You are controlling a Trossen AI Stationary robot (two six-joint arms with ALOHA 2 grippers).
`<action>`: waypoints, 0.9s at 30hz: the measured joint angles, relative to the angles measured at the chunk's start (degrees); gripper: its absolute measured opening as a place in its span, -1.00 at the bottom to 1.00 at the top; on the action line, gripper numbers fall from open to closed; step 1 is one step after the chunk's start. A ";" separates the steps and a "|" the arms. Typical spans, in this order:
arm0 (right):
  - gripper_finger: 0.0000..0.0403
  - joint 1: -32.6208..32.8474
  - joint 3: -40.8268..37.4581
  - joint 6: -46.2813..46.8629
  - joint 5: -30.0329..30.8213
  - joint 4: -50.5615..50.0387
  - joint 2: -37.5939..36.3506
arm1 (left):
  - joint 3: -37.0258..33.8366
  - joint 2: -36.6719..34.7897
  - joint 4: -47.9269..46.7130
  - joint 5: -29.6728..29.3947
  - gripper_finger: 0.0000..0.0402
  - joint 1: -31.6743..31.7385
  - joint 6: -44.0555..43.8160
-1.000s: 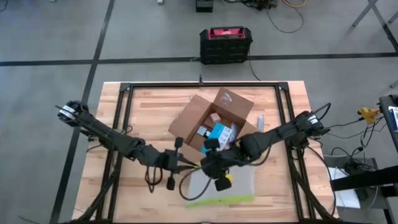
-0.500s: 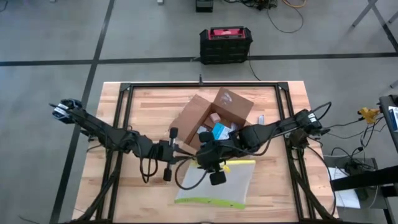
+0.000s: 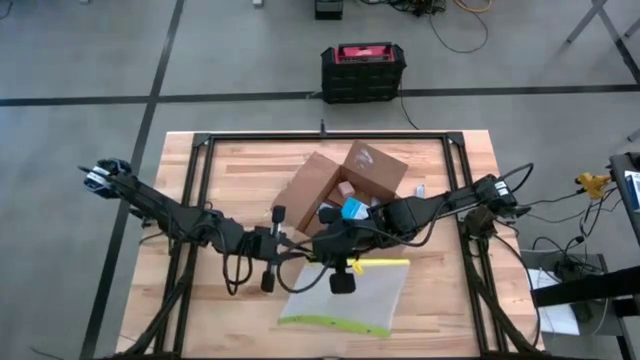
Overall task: Unpack boxes
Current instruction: Open the transparent zip lock bag
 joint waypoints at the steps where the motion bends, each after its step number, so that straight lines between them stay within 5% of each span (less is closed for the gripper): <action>1: -0.97 -0.12 0.00 0.82 -0.04 -0.23 0.00 | 0.02 -0.16 -0.55 -0.18 -1.00 0.04 -0.25; 7: -0.99 -0.55 0.00 2.50 1.03 -1.01 -0.02 | 0.00 -4.92 -7.08 -0.64 -0.86 -0.34 -5.49; 14: -1.00 -0.90 0.00 2.72 5.86 -2.40 -0.17 | -0.75 -7.81 -19.27 -0.48 -0.34 -1.92 -21.31; 19: -1.00 -0.91 0.00 1.83 9.61 -2.36 -0.15 | -3.76 -3.03 -10.37 -1.49 -0.03 -1.76 -24.16; 27: -1.00 -0.49 0.00 1.24 9.64 -2.77 -0.13 | -3.69 -0.01 -3.84 -3.17 0.17 0.58 -24.83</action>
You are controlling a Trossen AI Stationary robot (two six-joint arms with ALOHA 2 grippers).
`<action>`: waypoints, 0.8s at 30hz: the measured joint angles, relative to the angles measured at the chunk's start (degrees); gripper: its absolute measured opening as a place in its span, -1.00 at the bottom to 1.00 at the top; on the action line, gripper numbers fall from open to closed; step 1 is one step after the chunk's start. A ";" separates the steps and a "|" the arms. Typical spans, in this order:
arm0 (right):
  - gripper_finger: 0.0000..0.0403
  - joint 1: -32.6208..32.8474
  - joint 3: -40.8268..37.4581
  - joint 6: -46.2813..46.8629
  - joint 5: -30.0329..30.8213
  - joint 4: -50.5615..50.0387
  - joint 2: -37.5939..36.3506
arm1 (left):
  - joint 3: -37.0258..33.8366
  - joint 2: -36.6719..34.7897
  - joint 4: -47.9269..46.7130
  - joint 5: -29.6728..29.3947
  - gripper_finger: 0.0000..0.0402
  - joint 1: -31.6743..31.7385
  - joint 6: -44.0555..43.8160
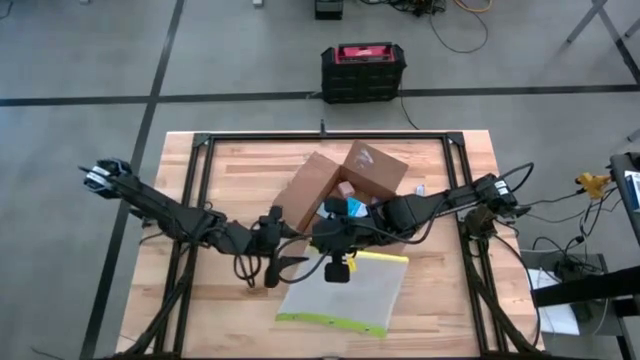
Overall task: Unpack boxes
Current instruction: Open the transparent zip lock bag
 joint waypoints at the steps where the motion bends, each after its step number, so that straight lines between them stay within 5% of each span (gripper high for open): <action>1: -1.00 0.02 0.00 -0.16 0.06 0.04 0.00 | 0.00 0.22 0.55 0.18 0.17 0.41 -0.91; 7: -1.00 0.02 -0.04 0.35 0.50 0.96 0.00 | 0.02 2.60 -0.51 4.37 0.02 2.59 -5.27; 14: -1.00 0.81 -1.53 10.27 6.60 0.10 0.02 | 0.48 3.54 0.02 3.79 -0.88 3.15 -3.40; 24: -1.00 6.62 -4.09 25.67 21.77 1.33 -0.09 | 0.49 2.40 -0.90 -5.14 -1.00 0.52 2.43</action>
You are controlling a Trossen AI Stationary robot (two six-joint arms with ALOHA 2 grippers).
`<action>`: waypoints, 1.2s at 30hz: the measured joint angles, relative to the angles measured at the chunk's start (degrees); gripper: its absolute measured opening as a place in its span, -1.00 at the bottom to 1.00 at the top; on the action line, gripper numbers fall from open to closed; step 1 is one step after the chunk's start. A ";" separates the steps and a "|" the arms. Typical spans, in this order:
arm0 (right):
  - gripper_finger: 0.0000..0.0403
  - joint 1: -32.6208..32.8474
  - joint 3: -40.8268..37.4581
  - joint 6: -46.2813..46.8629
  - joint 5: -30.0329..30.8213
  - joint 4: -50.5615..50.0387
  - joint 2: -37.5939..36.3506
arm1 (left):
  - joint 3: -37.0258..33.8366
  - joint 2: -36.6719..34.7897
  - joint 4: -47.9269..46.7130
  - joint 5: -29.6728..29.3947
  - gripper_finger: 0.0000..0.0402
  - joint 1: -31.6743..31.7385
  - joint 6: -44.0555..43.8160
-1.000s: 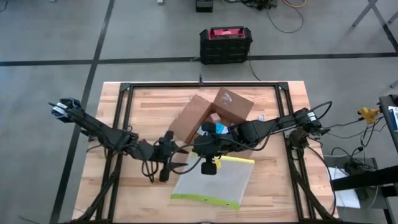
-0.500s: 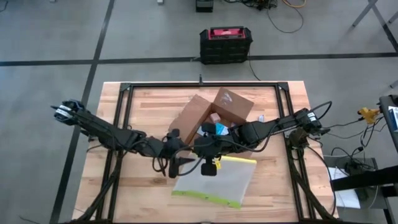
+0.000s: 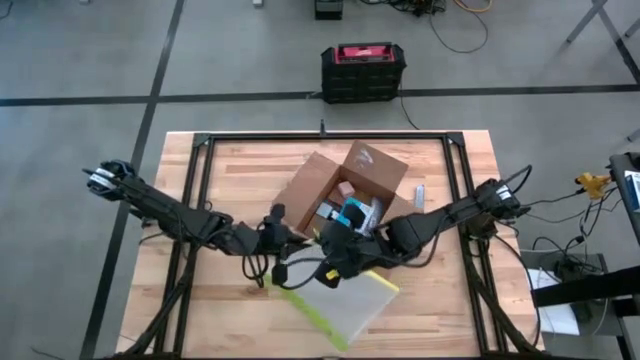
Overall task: Unpack boxes
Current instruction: Open the transparent zip lock bag
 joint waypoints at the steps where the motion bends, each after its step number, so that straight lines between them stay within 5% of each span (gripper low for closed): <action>1: -1.00 0.44 -0.02 1.39 0.91 0.00 0.00 | 0.01 -0.14 0.04 -0.59 -1.00 -0.15 0.56; 14: -1.00 3.30 -4.06 15.30 8.68 -1.62 0.04 | -0.01 -5.76 -1.30 -2.01 -1.00 -1.09 6.48; 23: -1.00 3.43 -4.17 0.92 7.12 5.96 0.08 | -0.01 -6.01 -2.43 9.26 -1.00 -1.65 14.47; 29: -1.00 1.25 -3.72 -11.62 -0.11 13.16 0.07 | 1.55 -9.46 -9.01 2.92 -0.94 -1.47 17.14; 36: -1.00 -1.20 -3.63 -20.78 -9.05 18.08 0.07 | 2.26 -13.57 -17.04 1.69 -0.48 0.49 17.93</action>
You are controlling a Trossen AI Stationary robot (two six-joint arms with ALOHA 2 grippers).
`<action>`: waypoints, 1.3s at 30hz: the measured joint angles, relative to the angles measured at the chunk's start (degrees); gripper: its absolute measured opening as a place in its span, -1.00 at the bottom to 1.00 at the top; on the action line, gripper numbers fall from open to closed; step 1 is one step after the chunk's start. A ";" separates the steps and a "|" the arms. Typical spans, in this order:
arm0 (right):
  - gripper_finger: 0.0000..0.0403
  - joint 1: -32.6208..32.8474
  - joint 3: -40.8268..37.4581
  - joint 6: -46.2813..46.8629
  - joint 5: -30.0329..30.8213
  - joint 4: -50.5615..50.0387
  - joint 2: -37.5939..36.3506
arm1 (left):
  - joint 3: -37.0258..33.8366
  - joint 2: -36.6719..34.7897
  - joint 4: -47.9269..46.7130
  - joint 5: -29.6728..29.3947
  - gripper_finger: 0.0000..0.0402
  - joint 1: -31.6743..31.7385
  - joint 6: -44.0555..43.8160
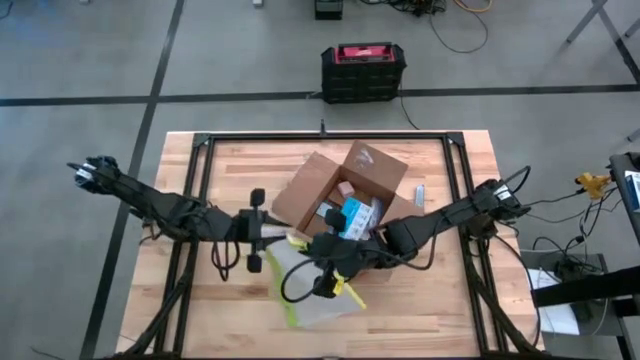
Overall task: Unpack boxes
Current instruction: Open the transparent zip lock bag
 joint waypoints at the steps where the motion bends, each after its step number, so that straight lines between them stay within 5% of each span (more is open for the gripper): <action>1: -1.00 -0.25 0.06 -1.13 -0.56 0.33 0.00 | 0.00 -0.33 -1.53 0.42 -0.39 0.24 0.01; 8: -1.00 -3.29 0.83 -3.98 -6.70 0.81 -0.09 | 0.00 -0.32 -0.60 3.33 0.10 1.87 6.28; 15: -1.00 -5.73 0.83 -4.30 -8.56 0.78 -0.09 | 3.85 -0.33 -5.55 3.45 0.25 1.94 9.12; 21: -1.00 -6.77 0.83 -4.32 -10.06 0.78 -0.09 | 8.29 0.46 -13.20 8.71 -0.02 1.97 9.95; 31: -1.00 -7.08 0.83 -2.44 -10.21 1.19 -0.09 | 12.15 1.71 -17.77 9.02 -0.93 1.93 10.62; 39: -1.00 -7.17 0.94 3.01 -9.80 2.05 -0.09 | 17.87 2.00 -25.83 9.12 -0.98 1.93 6.05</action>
